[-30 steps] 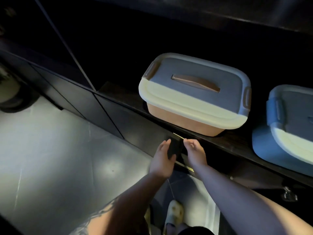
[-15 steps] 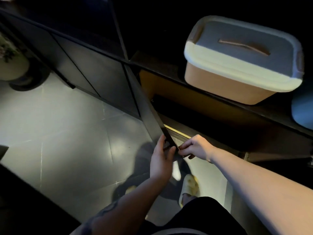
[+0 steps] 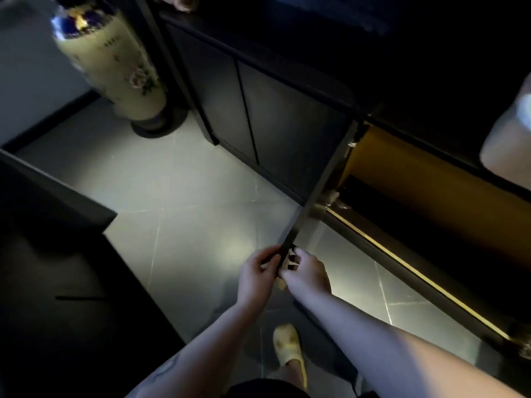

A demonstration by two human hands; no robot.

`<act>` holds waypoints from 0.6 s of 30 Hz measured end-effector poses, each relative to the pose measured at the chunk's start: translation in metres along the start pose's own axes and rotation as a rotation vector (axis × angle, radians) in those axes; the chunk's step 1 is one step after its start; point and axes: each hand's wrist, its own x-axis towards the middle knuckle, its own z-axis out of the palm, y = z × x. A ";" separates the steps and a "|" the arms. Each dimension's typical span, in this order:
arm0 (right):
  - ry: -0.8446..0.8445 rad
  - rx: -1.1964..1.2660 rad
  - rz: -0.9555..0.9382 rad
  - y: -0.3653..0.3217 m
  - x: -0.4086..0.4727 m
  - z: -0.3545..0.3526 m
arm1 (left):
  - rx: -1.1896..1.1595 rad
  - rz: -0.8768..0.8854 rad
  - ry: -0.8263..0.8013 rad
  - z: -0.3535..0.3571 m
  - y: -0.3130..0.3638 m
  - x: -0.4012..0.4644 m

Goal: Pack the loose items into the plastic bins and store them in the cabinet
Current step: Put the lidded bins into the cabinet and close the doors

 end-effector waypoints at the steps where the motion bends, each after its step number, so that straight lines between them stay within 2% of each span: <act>1: -0.005 0.023 0.009 -0.012 0.006 0.008 | 0.013 -0.001 0.025 -0.011 0.000 0.007; 6: -0.016 -0.031 -0.016 -0.060 0.029 0.037 | 0.075 -0.055 0.198 -0.046 0.002 0.042; 10: -0.007 0.046 -0.031 -0.065 0.030 0.032 | 0.189 -0.133 0.299 -0.047 0.018 0.058; 13: 0.075 0.124 -0.023 -0.049 0.032 -0.004 | 0.246 -0.036 0.350 -0.026 0.034 0.053; 15: 0.159 0.156 -0.027 -0.034 0.035 -0.045 | 0.227 0.146 0.256 0.008 0.060 0.052; 18: 0.352 0.151 -0.066 -0.003 0.031 -0.124 | 0.217 0.334 -0.012 0.076 0.121 0.055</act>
